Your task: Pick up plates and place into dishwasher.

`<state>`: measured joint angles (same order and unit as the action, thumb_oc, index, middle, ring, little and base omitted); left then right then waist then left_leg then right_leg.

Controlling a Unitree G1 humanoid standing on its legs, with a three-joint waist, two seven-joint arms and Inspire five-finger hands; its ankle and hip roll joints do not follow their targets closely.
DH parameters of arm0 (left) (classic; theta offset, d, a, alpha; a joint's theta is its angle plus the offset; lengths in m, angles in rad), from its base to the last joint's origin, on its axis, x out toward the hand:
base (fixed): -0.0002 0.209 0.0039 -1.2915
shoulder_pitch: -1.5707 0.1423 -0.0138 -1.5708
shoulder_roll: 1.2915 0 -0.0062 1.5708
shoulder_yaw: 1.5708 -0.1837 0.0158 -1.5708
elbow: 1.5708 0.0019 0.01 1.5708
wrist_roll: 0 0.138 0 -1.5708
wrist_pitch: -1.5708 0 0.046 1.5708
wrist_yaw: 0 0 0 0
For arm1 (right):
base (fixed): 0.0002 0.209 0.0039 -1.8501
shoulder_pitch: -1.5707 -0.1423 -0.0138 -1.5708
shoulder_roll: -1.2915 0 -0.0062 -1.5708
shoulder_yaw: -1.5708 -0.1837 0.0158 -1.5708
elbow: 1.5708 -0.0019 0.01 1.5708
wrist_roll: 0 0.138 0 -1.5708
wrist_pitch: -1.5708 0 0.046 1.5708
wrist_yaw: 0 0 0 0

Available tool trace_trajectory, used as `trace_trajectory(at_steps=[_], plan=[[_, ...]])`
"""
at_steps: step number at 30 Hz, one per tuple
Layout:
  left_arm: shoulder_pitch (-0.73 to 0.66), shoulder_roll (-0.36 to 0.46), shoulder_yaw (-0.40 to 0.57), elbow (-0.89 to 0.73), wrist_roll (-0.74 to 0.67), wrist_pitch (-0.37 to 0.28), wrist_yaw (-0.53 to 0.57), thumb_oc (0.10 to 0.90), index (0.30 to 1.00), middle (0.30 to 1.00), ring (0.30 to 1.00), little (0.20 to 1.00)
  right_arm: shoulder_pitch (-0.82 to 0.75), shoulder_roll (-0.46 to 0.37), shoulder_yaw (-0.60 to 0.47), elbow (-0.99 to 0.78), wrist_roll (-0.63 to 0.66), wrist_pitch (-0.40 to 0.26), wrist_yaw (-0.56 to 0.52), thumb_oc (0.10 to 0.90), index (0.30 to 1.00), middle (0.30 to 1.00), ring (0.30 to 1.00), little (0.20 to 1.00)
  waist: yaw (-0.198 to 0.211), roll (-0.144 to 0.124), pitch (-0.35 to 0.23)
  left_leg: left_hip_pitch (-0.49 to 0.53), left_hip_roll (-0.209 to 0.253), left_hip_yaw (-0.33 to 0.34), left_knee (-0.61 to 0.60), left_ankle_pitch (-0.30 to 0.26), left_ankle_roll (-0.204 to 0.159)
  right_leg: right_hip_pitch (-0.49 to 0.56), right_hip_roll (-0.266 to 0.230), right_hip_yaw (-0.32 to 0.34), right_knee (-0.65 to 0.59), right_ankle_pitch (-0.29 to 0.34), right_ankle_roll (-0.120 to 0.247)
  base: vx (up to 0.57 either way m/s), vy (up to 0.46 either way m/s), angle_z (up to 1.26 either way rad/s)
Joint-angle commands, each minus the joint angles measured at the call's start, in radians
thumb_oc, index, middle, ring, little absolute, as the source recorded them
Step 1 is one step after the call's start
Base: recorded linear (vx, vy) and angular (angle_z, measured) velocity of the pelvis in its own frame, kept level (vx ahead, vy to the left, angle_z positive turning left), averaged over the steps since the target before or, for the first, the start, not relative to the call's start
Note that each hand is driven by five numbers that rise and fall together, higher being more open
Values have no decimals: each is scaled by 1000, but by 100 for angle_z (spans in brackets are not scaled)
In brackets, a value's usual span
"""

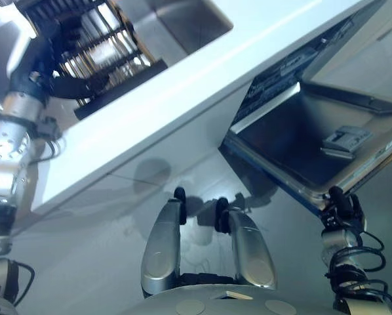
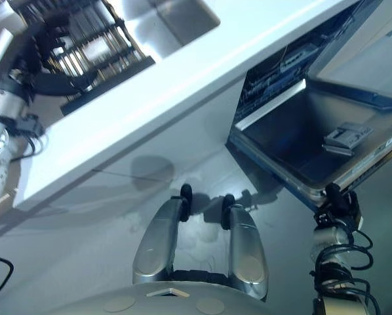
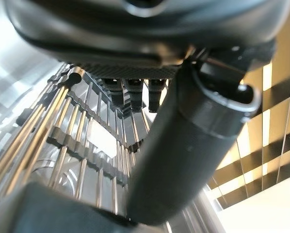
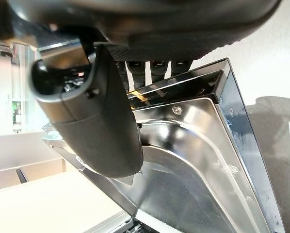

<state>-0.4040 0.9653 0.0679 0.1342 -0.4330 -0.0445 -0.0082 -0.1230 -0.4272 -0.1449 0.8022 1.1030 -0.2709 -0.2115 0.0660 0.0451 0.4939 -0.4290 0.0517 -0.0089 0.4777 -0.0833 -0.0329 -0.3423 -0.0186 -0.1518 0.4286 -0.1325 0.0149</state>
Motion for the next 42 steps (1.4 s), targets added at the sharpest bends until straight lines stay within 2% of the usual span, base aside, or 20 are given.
trace_trajectory(at_steps=[1,2,6,11,16,17,26,34,42], plan=[[68,-22,-97,55,35,-2,48,800,900,900,900,900,-173,19,145,-115,39,-17,314,800,900,900,900,900,34,-56,2,-25,-63,68,71,-10,45,122,-38,51,-156,158,121,-90,-29,-29],[62,-28,-93,59,43,-4,54,800,900,900,900,900,-179,24,164,-151,48,-8,393,800,900,900,900,900,36,-62,10,-27,-58,66,62,-10,42,126,-36,44,-173,158,114,-82,-13,-3],[53,-49,-92,64,59,-16,85,800,900,900,900,900,-230,27,213,-292,58,30,520,800,900,900,900,900,35,-72,26,-25,-49,61,41,-16,34,123,-30,34,-190,146,98,-74,20,-14],[26,-93,-105,106,74,-46,104,800,900,900,900,900,-352,30,251,-461,99,37,598,800,900,900,900,900,31,-80,26,-30,-50,65,12,-10,27,98,-37,20,-203,143,87,-54,70,-18],[-13,-139,-137,140,75,-73,130,800,900,900,900,900,-501,54,274,-627,105,35,641,800,900,900,900,900,28,-67,26,-46,-56,73,16,-18,28,66,-49,15,-189,130,78,-57,100,-10],[-17,-146,-143,149,74,-80,134,800,900,900,900,900,-513,60,282,-660,96,26,645,800,900,900,900,900,28,-63,26,-47,-55,75,27,-31,28,64,-50,16,-180,121,78,-66,99,-20],[-60,-186,-175,182,67,-95,153,800,900,900,900,900,-628,70,323,-800,27,-9,612,800,900,900,900,900,23,-60,26,-61,-68,83,40,-31,33,25,-64,13,-152,125,73,-32,55,-23],[-97,-209,-207,203,63,-93,154,800,900,900,900,900,-697,55,365,-820,-36,18,564,800,900,900,900,900,31,-55,26,-55,-76,73,56,-40,35,2,-74,10,-97,112,71,-7,30,21],[-77,-228,-217,190,60,-102,164,800,900,900,900,900,-685,37,383,-808,-75,42,526,800,900,900,900,900,35,-46,26,-12,-90,56,23,-32,47,-10,-81,23,-49,101,74,19,37,17]])
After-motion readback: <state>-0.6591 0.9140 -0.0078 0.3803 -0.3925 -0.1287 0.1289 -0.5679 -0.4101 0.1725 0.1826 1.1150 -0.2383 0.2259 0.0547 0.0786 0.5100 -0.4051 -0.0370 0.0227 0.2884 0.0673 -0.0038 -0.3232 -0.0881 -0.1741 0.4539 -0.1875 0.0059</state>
